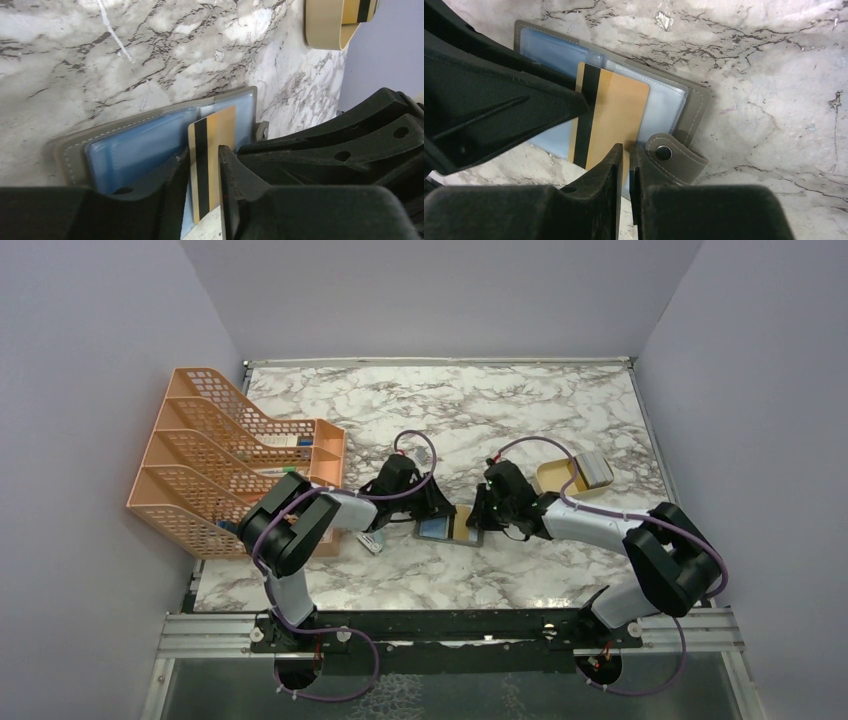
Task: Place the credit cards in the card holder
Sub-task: Insert the credit card into the card holder.
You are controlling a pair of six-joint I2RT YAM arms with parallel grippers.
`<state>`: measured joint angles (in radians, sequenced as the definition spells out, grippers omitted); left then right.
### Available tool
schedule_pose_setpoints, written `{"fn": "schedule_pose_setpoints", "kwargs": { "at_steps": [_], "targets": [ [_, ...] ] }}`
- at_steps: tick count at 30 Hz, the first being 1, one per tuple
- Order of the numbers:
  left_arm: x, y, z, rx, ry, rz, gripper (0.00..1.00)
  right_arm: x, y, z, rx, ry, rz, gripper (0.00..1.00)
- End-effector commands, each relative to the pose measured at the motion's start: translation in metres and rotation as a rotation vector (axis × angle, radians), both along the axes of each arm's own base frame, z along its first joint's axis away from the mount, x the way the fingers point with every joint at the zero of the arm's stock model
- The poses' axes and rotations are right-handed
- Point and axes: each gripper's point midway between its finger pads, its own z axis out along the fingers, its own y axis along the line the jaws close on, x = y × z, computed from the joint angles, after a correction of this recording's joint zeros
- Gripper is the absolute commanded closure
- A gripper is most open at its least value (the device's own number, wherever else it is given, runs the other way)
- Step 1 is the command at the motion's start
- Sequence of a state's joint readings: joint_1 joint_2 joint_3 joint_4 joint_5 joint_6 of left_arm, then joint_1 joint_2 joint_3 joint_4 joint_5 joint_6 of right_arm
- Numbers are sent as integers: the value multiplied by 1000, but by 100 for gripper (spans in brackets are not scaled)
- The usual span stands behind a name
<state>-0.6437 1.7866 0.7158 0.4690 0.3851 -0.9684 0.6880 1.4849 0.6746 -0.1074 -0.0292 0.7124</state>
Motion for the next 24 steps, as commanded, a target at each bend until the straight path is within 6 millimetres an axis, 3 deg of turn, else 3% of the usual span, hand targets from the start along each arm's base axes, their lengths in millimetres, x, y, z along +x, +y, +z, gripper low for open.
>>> {"fn": "schedule_pose_setpoints", "kwargs": {
  "at_steps": [1,8,21,24],
  "targets": [
    [-1,2,3,44,-13,-26,65,8,-3,12,-43,-24,-15,86],
    [11,14,24,115,-83,20,54,-1,-17,12,-61,-18,-63,77],
    [5,9,18,107,-65,-15,45,0,-15,-6,-76,5,-58,80],
    [3,5,9,101,-39,-26,44,0,-14,-9,-72,8,-56,80]
  ]
}}
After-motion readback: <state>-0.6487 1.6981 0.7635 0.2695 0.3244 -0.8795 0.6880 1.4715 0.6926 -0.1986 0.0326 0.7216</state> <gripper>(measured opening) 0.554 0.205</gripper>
